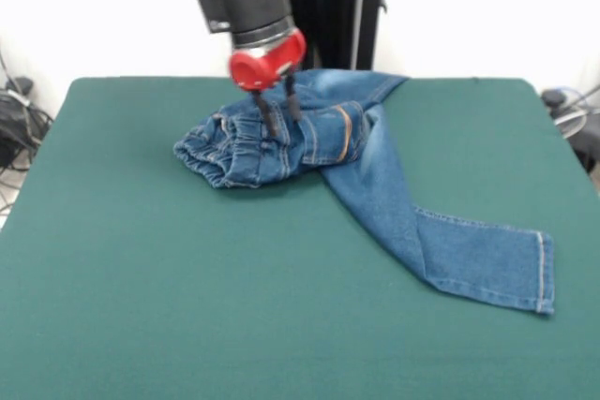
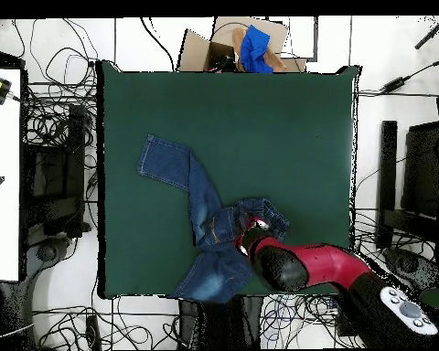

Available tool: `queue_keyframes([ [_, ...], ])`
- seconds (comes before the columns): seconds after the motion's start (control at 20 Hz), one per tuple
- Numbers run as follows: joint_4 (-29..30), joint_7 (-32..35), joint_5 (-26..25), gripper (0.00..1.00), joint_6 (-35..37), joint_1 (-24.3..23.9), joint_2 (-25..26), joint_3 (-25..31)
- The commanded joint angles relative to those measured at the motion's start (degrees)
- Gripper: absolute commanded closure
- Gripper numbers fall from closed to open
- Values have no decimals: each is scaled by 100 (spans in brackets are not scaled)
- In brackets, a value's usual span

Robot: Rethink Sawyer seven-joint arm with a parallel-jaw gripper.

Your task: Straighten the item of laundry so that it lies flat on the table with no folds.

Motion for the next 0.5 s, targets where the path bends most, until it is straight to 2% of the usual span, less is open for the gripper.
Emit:
queue_keyframes([
  [0.05,-865,-773,-562,0,860,-765,1075,861],
  [0.35,-941,-914,-572,0,1269,-1018,1162,1083],
  [0.5,-991,-836,-727,0,1252,-1093,1250,1044],
])
